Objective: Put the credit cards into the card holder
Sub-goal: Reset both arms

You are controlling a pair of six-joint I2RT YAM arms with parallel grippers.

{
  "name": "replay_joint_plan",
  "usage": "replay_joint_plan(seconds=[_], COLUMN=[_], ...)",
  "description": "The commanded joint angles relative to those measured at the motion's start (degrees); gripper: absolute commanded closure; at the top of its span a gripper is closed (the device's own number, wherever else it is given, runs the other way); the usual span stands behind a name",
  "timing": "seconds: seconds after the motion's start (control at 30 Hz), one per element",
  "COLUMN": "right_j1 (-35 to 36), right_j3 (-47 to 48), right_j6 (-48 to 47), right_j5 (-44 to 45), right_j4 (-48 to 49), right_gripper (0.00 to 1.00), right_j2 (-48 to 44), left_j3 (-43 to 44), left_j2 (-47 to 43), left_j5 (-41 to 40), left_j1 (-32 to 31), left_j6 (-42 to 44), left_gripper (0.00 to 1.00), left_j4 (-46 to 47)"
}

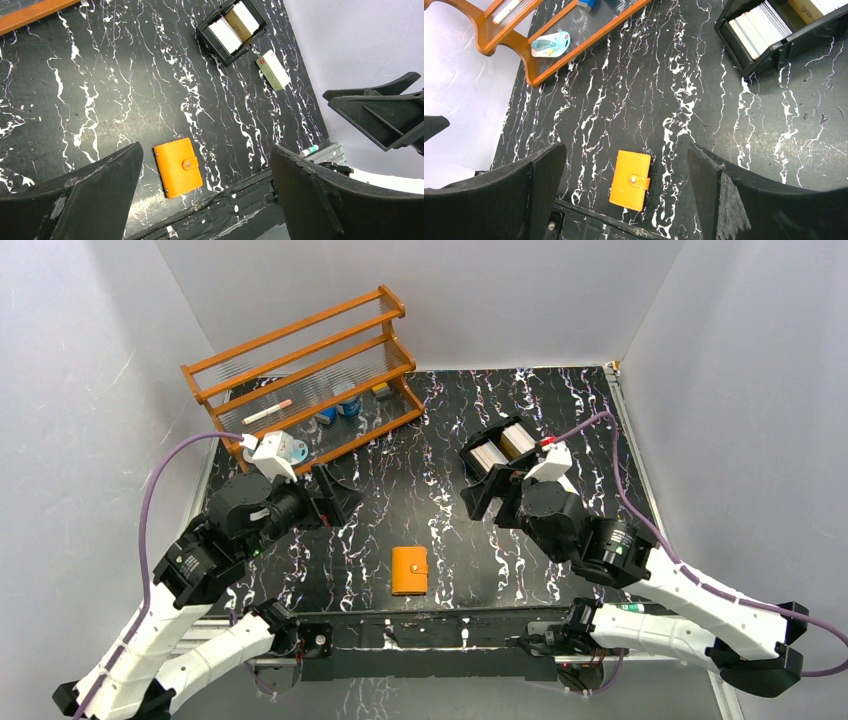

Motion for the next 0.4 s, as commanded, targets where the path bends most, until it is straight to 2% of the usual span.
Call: replay_joint_plan(seconds=[0.0,0.37], right_j1=[0.0,0.0], right_j3=[-0.6,1.2], right_j6=[-0.2,0.5], right_j5=[1.1,4.9], right_j4=[3.1,-1.1], right_gripper=[0.02,0.02], right_j2=[0.6,1.6], left_j3=[-0.4,-2.8], left_j2=[-1.2,-1.1], left_j5=[-1.2,-1.4], left_j1=[0.0,-0.1], left_j6=[0.2,0.3], left_gripper=[0.01,0.02], left_j4=[0.7,1.2])
